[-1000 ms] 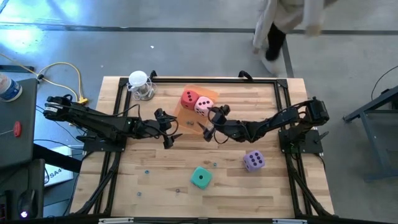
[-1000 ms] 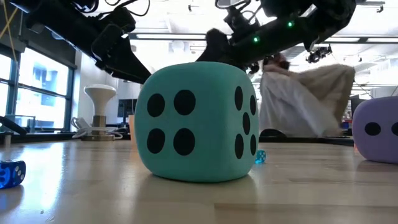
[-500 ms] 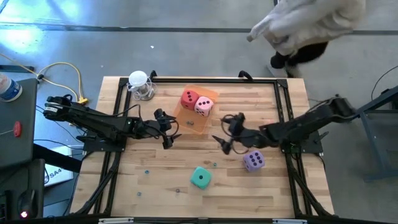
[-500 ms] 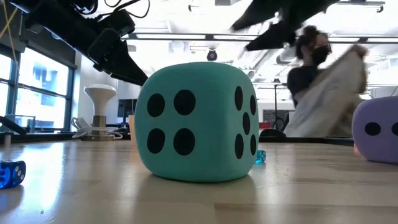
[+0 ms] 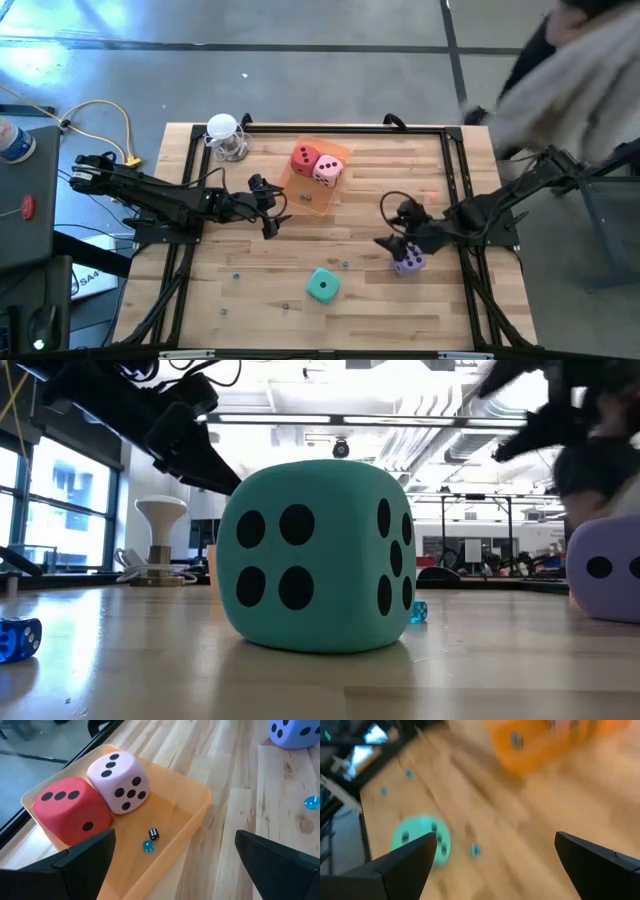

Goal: Pick & Place Dice
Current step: Put the big purple die into the orange bin

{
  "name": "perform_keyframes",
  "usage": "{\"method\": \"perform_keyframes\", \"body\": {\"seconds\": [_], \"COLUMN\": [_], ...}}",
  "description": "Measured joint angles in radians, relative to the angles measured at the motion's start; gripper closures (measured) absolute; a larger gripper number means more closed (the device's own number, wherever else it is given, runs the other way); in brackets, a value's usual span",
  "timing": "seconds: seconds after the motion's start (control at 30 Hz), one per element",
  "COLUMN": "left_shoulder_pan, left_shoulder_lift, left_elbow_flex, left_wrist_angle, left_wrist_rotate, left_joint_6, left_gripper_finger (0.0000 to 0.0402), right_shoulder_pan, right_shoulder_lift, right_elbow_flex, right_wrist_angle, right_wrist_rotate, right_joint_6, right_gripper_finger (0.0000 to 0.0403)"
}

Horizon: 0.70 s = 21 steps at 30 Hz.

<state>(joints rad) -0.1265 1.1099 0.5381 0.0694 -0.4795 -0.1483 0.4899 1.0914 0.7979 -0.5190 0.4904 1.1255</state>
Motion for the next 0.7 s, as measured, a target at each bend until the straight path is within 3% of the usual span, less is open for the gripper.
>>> {"method": "perform_keyframes", "body": {"seconds": [0.2, 0.43, 0.7], "left_shoulder_pan": [0.0, 0.0, 0.034], "left_shoulder_lift": [0.0, 0.0, 0.0], "left_elbow_flex": [0.0, 0.0, 0.0], "left_wrist_angle": [0.085, 0.188, 0.201], "left_wrist_rotate": [0.0, -0.001, -0.002], "left_joint_6": [0.069, 0.133, 0.133], "left_gripper_finger": [0.0002, 0.0002, 0.0002], "right_shoulder_pan": [0.041, 0.142, 0.197], "right_shoulder_lift": [0.011, 0.046, 0.186], "right_elbow_flex": [0.008, 0.127, 0.174], "right_wrist_angle": [-0.167, -0.45, -0.528], "right_wrist_rotate": [-0.089, -0.051, -0.159], "right_joint_6": [0.227, 0.418, 0.572], "right_gripper_finger": [0.0004, 0.0004, 0.0004]}}
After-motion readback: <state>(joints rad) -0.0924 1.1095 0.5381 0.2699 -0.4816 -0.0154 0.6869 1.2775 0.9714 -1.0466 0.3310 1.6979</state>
